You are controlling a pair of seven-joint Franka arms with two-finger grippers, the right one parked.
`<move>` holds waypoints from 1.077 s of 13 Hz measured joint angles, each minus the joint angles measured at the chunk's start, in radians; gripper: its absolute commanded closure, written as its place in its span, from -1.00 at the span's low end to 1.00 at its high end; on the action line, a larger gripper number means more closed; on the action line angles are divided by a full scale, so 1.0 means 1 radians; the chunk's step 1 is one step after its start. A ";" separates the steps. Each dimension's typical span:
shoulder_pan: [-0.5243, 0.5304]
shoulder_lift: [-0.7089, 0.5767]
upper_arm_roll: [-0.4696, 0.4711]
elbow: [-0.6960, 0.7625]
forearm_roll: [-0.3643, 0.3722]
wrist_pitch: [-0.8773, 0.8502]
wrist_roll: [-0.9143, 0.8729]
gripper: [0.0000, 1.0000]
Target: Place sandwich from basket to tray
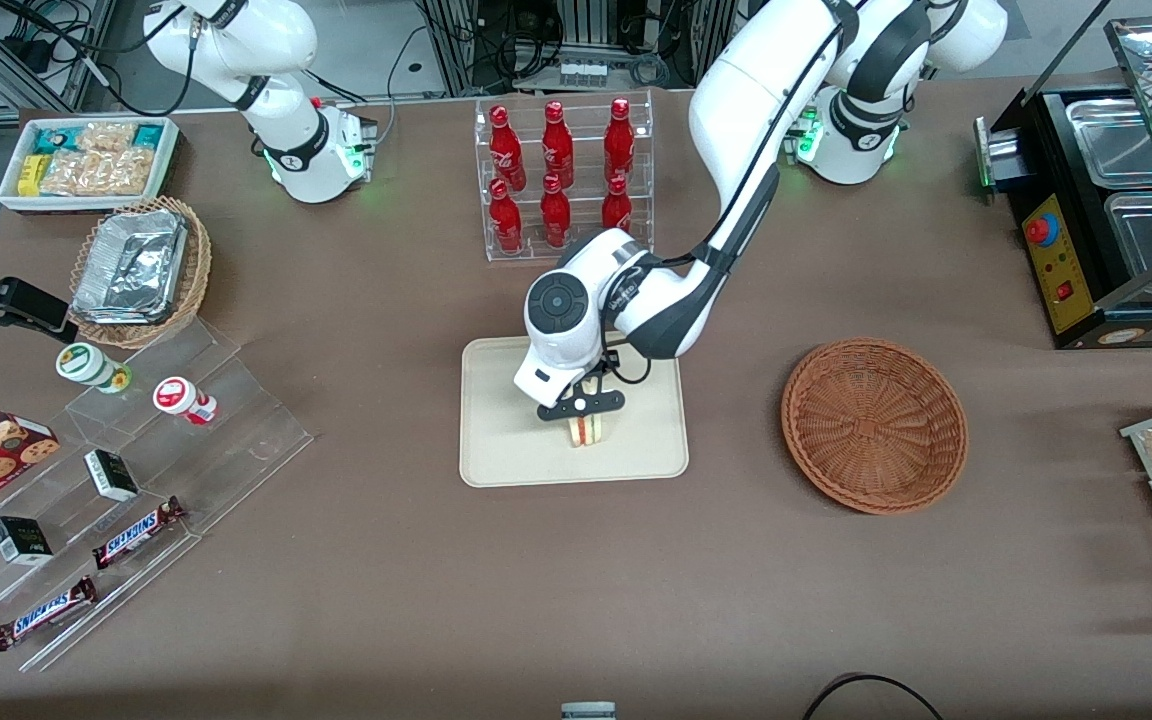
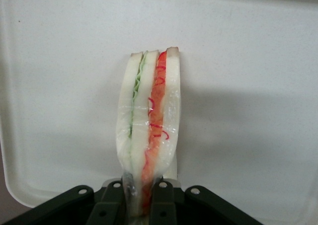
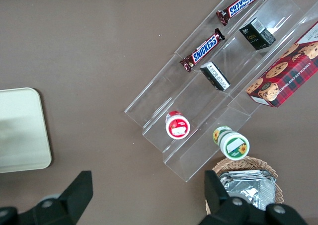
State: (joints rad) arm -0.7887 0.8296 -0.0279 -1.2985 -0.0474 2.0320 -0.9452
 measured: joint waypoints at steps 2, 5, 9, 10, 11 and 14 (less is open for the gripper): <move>0.000 0.001 0.001 0.001 0.000 0.005 -0.007 -1.00; 0.000 0.002 0.002 0.002 0.000 0.062 -0.008 -1.00; 0.000 -0.008 0.004 0.024 0.000 0.044 -0.008 -1.00; 0.000 -0.018 0.005 0.028 0.000 0.028 -0.008 -1.00; 0.000 -0.031 0.005 0.030 0.000 0.006 -0.008 -1.00; 0.000 -0.080 0.006 0.033 0.000 -0.034 -0.011 -1.00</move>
State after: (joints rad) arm -0.7887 0.7496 -0.0216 -1.2654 -0.0474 1.9977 -0.9563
